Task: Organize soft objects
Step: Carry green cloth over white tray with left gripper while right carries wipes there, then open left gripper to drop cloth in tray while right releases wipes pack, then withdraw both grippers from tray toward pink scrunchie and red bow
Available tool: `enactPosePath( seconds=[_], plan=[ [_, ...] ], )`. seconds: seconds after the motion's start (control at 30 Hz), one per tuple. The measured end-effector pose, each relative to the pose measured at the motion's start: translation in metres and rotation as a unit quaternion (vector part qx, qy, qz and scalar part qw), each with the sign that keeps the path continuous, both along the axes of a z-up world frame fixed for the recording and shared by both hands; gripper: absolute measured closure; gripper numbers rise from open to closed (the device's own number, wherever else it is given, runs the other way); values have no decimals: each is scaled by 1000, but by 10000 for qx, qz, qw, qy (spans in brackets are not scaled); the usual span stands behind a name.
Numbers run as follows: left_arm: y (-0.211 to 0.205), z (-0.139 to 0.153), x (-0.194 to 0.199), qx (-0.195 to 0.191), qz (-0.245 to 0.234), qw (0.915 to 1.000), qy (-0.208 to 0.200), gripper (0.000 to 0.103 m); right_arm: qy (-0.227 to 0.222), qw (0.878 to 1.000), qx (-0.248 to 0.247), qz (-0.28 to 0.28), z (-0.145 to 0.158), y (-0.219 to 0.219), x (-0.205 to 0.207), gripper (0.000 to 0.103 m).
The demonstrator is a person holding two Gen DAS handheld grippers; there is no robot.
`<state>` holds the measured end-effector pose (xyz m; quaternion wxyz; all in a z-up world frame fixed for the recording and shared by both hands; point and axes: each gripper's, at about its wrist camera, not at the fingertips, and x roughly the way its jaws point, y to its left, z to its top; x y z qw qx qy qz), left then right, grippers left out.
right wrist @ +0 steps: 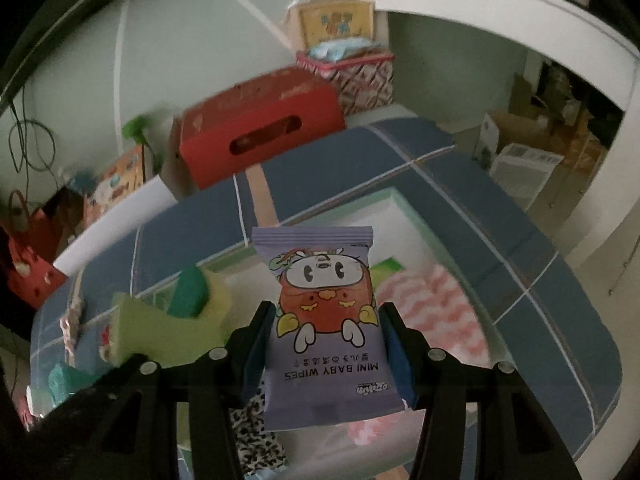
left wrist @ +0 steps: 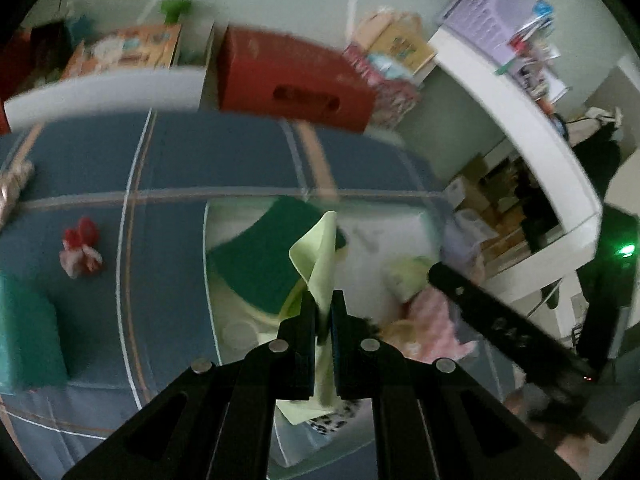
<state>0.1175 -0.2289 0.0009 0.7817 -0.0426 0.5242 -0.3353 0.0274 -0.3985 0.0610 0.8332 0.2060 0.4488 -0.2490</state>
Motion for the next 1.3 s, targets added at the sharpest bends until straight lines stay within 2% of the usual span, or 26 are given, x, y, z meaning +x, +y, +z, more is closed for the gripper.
enactPosePath(
  seconds=[0.3,0.43,0.53,0.6,0.67,0.8,0.93,1.1,1.3],
  plan=[
    [-5,-50,4,517,43,9973,515,96,369,9993,51,80,-22,4,11,47],
    [0,-49,5,646,126,9961,592,96,437,9990,-28,1,-22,2,11,47],
    [2,-37,6,793,142,9955,495,89,459,9989,-81,-7,-19,3,11,46],
    [6,-29,6,841,161,9954,431,73,471,9988,-114,-2,-18,4,12,45],
    [11,-20,5,807,185,9959,376,60,479,9988,-140,0,-16,4,12,45],
    [20,-3,5,797,226,9963,246,43,515,9984,-225,-30,-12,5,12,34],
    [31,9,6,920,379,9950,119,36,473,9984,-298,-60,-5,7,11,31],
    [51,20,16,1164,716,9905,-162,21,388,9985,-377,-14,3,13,13,25],
    [97,37,30,1246,1280,9832,-367,21,341,9984,-429,150,7,25,20,25]
  ],
)
